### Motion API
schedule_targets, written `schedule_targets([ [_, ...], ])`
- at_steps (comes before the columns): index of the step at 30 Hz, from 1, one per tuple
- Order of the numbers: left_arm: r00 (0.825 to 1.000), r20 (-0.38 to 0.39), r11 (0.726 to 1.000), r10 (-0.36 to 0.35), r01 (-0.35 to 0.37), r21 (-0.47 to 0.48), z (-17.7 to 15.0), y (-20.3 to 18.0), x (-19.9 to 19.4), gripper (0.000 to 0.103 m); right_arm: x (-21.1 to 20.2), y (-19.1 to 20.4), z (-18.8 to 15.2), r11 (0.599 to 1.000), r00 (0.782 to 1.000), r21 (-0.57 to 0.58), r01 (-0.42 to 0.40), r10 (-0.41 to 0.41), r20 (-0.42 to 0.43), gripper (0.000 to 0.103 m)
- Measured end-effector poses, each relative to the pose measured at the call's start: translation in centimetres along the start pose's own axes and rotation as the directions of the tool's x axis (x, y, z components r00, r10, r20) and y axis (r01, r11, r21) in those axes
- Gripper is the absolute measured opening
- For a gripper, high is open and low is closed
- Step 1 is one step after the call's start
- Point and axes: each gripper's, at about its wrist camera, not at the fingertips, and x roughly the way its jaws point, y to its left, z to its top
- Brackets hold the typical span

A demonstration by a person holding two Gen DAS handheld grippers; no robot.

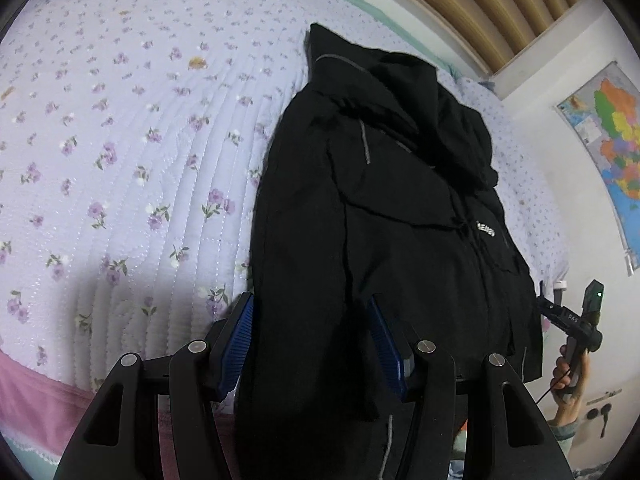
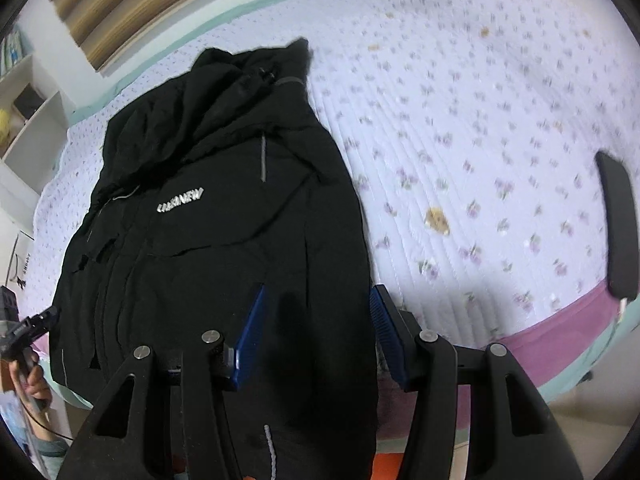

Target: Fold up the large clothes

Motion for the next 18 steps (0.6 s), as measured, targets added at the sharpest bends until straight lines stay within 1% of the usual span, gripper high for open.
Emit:
schedule_targets([
  [2, 1.000, -0.007, 1.000, 0.013, -0.013, 0.005, 0.1, -0.2, 0.2, 0.058, 1.2, -0.2, -0.2, 1.000, 0.999, 0.001, 0.016, -0.016, -0.030, 0.048],
  [3, 1.000, -0.013, 1.000, 0.020, -0.020, 0.010, 0.2, -0.5, 0.2, 0.058, 1.6, 0.0, -0.3, 1.000, 0.999, -0.010, 0.017, -0.018, -0.044, 0.041],
  [4, 1.000, -0.016, 1.000, 0.012, -0.012, 0.017, 0.3, -0.9, 0.2, 0.056, 1.8, 0.2, -0.4, 1.000, 0.999, -0.021, 0.017, -0.018, -0.051, 0.037],
  [5, 1.000, -0.018, 0.999, -0.022, 0.023, 0.025, 0.4, -1.5, -0.1, 0.056, 1.7, 0.5, -0.4, 1.000, 0.998, -0.027, 0.013, -0.014, -0.054, 0.036],
  [6, 0.994, -0.013, 0.993, -0.112, 0.112, 0.037, 0.6, -2.3, -0.7, 0.056, 1.4, 0.9, -0.3, 0.999, 0.998, -0.033, -0.018, 0.017, -0.054, 0.035],
  [7, 0.979, 0.004, 0.978, -0.203, 0.203, 0.053, 0.8, -3.3, -1.6, 0.056, 0.8, 1.2, -0.1, 0.998, 0.997, -0.035, -0.059, 0.058, -0.046, 0.035],
  [8, 0.966, 0.023, 0.965, -0.256, 0.254, 0.071, 1.0, -4.1, -2.4, 0.056, 0.0, 1.5, 0.1, 0.994, 0.994, -0.039, -0.107, 0.106, -0.030, 0.035],
  [9, 0.957, 0.033, 0.956, -0.287, 0.283, 0.081, 1.2, -4.6, -2.8, 0.056, -0.8, 1.9, 0.2, 0.986, 0.987, -0.042, -0.159, 0.158, -0.013, 0.035],
  [10, 0.945, 0.041, 0.944, -0.324, 0.320, 0.084, 1.6, -5.1, -3.0, 0.056, -1.6, 2.2, 0.5, 0.973, 0.973, -0.040, -0.229, 0.229, 0.002, 0.035],
  [12, 0.932, 0.025, 0.930, -0.362, 0.360, 0.069, 1.9, -5.3, -2.1, 0.056, -1.9, 2.5, 0.8, 0.955, 0.955, -0.033, -0.295, 0.295, 0.003, 0.035],
  [14, 0.926, -0.011, 0.926, -0.377, 0.377, 0.034, 1.7, -5.0, -0.5, 0.056, -0.9, 2.7, 0.7, 0.950, 0.950, -0.027, -0.312, 0.311, -0.021, 0.035],
  [15, 0.928, -0.022, 0.928, -0.372, 0.373, 0.020, 1.2, -4.7, 0.3, 0.056, -0.2, 2.7, 0.5, 0.950, 0.950, -0.019, -0.311, 0.311, -0.038, 0.035],
  [16, 0.932, -0.026, 0.932, -0.362, 0.362, 0.018, 0.6, -4.6, 0.7, 0.056, 0.5, 2.7, 0.2, 0.949, 0.947, -0.006, -0.316, 0.315, -0.058, 0.035],
  [18, 0.947, -0.021, 0.946, -0.321, 0.321, 0.038, -0.8, -4.7, 0.5, 0.056, 1.8, 2.5, -0.9, 0.949, 0.945, 0.015, -0.314, 0.314, -0.093, 0.035],
])
